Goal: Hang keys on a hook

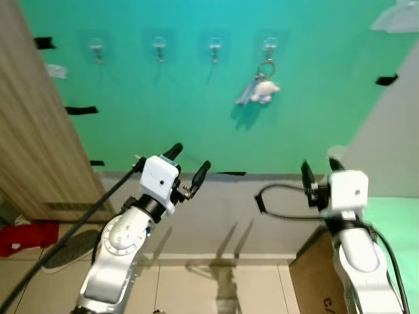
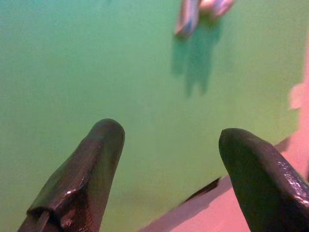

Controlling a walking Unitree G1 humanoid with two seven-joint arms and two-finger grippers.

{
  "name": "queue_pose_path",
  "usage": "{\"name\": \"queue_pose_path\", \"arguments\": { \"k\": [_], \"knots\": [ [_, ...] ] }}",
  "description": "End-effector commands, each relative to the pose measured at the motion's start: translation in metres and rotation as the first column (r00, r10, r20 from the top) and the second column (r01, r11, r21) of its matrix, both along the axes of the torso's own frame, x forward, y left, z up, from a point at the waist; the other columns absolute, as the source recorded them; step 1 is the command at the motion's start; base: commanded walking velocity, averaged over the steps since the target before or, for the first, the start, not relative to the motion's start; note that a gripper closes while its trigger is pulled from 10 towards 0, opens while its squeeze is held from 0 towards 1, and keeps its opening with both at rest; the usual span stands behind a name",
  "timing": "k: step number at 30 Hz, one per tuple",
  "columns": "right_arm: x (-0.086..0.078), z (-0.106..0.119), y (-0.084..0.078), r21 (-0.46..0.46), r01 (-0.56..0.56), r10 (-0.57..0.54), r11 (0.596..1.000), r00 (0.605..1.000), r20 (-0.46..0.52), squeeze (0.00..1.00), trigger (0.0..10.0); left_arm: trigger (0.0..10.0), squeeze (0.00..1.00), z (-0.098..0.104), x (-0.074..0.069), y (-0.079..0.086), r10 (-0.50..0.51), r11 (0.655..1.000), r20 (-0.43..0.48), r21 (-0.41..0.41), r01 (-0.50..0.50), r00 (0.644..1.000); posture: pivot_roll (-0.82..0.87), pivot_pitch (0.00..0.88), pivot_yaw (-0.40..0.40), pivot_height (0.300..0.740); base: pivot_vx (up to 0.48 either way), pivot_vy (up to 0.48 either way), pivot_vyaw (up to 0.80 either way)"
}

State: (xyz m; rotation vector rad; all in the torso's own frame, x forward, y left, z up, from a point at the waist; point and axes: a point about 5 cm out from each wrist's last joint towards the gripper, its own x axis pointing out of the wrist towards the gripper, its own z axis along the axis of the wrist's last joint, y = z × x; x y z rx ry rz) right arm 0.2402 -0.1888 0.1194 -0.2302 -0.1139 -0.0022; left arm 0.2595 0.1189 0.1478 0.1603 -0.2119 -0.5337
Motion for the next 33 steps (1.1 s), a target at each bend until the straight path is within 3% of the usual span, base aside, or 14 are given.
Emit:
{"name": "queue_pose_path", "arguments": {
  "k": [1, 5, 6, 7, 9, 14, 18, 33],
  "knots": [
    [0.000, -0.002, -0.002, -0.013, 0.015, -0.015, 1.000, 1.000, 0.002, 1.00, 10.0, 10.0, 0.00, 0.006, -0.004, -0.001, -0.040, 0.999, 0.025, -0.020, 0.040, 0.999, -0.01, 0.000, -0.004, 0.740, 0.000, 0.000, 0.00],
    [0.000, -0.032, -0.010, 0.006, 0.071, -0.069, 0.997, 0.985, -0.161, 1.00, 10.0, 10.0, 0.00, 0.024, -0.001, -0.003, -0.085, 0.992, 0.076, -0.085, 0.092, 0.993, -0.01, 0.000, 0.000, 0.736, 0.000, 0.000, -0.12],
    [0.000, -0.038, -0.013, 0.042, 0.099, -0.089, 0.994, 0.977, -0.191, 0.60, 10.0, 10.0, 0.00, 0.025, -0.001, -0.002, -0.071, 0.992, 0.074, -0.097, 0.078, 0.995, -0.02, 0.000, 0.001, 0.728, 0.000, 0.000, -0.44],
    [-0.002, -0.044, -0.017, 0.066, 0.124, -0.107, 0.990, 0.970, -0.220, 0.00, 10.0, 10.0, 0.00, 0.024, -0.001, -0.001, -0.061, 0.991, 0.062, -0.118, 0.068, 0.996, -0.02, 0.000, 0.001, 0.719, 0.000, 0.000, -0.43],
    [-0.004, -0.050, -0.018, 0.062, 0.132, -0.114, 0.989, 0.964, -0.242, 0.00, 10.0, 10.0, 0.00, 0.020, -0.001, 0.000, -0.059, 0.991, 0.039, -0.118, 0.063, 0.998, -0.02, 0.000, 0.004, 0.707, 0.000, 0.000, -0.44],
    [0.011, -0.044, 0.001, 0.059, 0.069, -0.057, 0.996, 0.981, -0.187, 0.00, 10.0, 10.0, 0.00, -0.011, 0.003, 0.008, -0.005, 0.991, -0.105, -0.131, -0.009, 0.994, -0.03, 0.000, 0.012, 0.665, 0.000, -0.092, -0.45],
    [0.010, -0.045, 0.008, 0.072, 0.057, -0.044, 0.996, 0.984, -0.175, 0.00, 10.0, 10.0, 0.00, -0.038, 0.001, 0.006, 0.003, 0.999, -0.199, -0.050, -0.014, 0.980, -0.03, 0.000, 0.014, 0.661, 0.000, -0.455, -0.53],
    [0.016, -0.043, -0.001, 0.057, 0.107, -0.097, 0.993, 0.983, -0.154, 0.00, 10.0, 10.0, 0.00, -0.041, 0.012, 0.003, 0.023, 1.000, -0.187, -0.005, -0.024, 0.982, -0.06, 0.000, 0.027, 0.661, 0.016, -0.019, -0.56]
  ]
}}
